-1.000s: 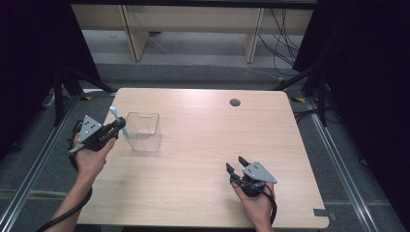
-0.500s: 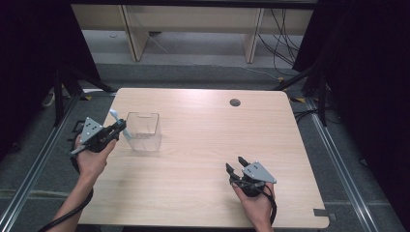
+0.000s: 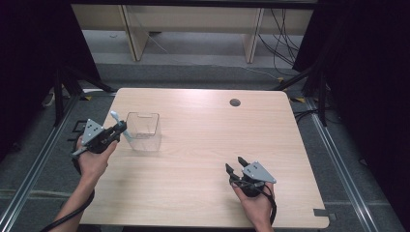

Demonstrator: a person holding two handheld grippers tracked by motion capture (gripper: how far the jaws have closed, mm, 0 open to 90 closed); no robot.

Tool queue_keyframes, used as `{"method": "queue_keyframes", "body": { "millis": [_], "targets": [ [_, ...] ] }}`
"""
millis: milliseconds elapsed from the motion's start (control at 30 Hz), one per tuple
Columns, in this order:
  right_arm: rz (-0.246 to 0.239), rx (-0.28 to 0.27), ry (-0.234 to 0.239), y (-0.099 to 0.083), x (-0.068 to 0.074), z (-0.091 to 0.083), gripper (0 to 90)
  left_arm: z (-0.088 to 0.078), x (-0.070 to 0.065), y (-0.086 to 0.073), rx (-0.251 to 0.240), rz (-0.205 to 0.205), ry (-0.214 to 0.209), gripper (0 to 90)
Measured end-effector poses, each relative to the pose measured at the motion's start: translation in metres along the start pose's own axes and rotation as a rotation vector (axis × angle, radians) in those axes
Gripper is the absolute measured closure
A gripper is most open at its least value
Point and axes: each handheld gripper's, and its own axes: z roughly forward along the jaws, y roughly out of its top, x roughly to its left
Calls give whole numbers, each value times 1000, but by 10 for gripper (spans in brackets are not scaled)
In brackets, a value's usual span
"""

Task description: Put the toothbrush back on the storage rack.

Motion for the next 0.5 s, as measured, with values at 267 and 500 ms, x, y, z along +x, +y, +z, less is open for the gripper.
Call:
{"method": "queue_keyframes", "body": {
  "millis": [267,500],
  "targets": [
    [-13,2,9,0,-2,1,471,2,1,-3,-1,-1,4,827],
    [-26,1,4,0,-3,1,471,3,1,-8,9,-4,7,826]
  ]
}}
